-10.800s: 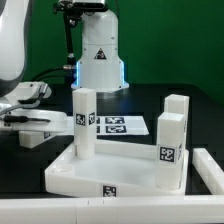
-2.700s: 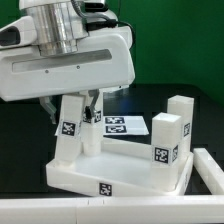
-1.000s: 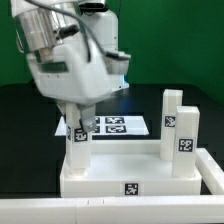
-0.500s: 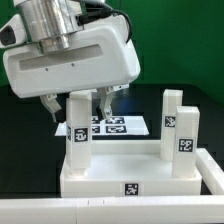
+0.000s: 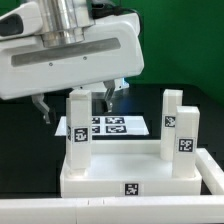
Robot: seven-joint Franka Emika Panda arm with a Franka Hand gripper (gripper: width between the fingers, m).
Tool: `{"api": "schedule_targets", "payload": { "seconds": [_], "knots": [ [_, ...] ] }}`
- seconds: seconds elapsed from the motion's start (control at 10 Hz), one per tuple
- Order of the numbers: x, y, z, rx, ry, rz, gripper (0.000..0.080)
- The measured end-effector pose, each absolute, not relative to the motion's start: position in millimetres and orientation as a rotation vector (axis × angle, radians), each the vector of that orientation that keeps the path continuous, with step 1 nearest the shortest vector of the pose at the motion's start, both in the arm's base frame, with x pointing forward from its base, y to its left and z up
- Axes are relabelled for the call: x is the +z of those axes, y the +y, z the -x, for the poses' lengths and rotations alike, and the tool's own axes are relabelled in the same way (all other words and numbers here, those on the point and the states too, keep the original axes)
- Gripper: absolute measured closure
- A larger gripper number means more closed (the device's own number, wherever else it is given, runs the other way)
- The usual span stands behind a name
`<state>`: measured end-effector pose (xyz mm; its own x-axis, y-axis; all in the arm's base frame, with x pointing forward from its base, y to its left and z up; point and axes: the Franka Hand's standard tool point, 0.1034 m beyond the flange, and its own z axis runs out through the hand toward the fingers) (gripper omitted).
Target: Assemble desk
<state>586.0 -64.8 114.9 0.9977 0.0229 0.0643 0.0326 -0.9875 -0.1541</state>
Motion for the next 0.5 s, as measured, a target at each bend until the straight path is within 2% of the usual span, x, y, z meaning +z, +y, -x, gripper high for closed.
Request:
{"api": "schedule_targets", "payload": {
  "seconds": [0.2, 0.5],
  "knots": [
    [114.4, -65.4, -586.0, -0.094, -0.04, 2.985, 0.0505],
    [113.3, -63.5, -590.2, -0.064, 0.351, 2.95, 0.0513]
  ]
}}
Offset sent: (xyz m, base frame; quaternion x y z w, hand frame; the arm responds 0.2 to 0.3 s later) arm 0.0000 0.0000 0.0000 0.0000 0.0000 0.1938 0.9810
